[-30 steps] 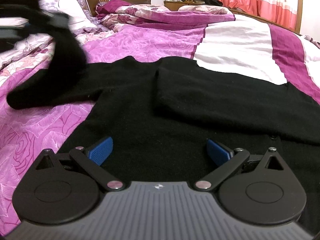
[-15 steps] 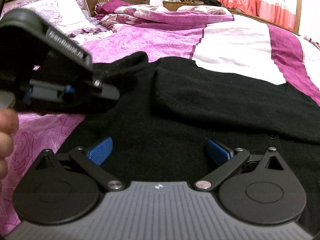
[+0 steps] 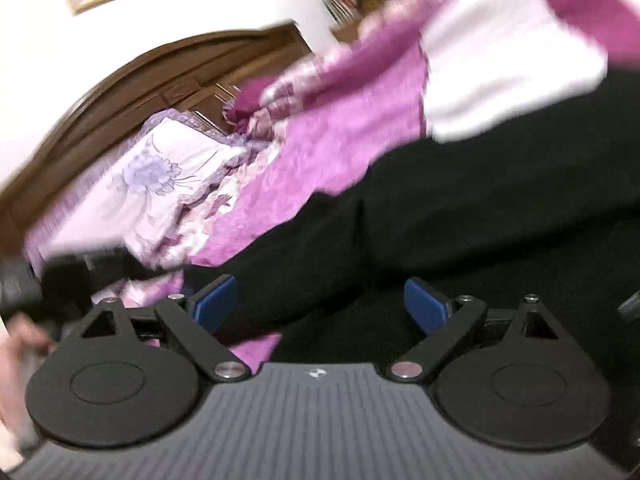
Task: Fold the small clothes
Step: 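Open the left tool while the right tool grasps the other sleeve cuff and lifts it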
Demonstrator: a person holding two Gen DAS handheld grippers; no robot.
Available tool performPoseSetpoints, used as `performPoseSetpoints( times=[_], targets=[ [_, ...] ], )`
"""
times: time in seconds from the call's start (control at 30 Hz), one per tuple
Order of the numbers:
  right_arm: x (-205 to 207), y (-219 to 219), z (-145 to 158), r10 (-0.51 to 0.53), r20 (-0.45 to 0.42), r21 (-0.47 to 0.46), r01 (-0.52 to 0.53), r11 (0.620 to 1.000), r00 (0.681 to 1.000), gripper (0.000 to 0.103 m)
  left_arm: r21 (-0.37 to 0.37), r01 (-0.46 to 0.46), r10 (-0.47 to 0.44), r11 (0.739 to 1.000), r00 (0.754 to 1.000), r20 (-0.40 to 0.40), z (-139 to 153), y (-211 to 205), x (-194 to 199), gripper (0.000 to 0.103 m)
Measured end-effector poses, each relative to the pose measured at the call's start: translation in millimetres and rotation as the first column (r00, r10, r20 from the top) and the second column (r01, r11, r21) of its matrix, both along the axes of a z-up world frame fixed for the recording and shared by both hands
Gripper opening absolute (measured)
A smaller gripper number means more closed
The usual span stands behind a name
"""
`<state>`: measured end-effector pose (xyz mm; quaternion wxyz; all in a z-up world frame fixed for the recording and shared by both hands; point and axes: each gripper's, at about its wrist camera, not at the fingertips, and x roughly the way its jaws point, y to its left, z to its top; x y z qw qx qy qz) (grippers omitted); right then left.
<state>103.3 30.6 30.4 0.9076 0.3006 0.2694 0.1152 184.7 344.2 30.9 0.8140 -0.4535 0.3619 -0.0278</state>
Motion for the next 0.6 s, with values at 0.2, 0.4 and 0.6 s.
performPoseSetpoints(
  times=[0.2,0.4,0.6],
  targets=[
    [34.8,33.8,-7.4,-0.023,-0.008,-0.022,0.022,0.999,1.0,0.072,0.01,-0.023,0.023,1.0,0.999,-0.023,5.2,6.6,3.7,0.03],
    [63.2,68.9,19.8,0.093,0.078,-0.266,-0.07,0.961,0.993,0.007,0.359,-0.119,0.097,0.926,0.992,0.078,39.0,0.8,-2.3,0.031],
    [48.8,70.9,64.9,0.177,0.266,-0.324,-0.085,0.942,0.948,0.007,0.266,-0.143,0.127,0.953,0.989,0.077,34.3,-0.5,0.7,0.03]
  ],
)
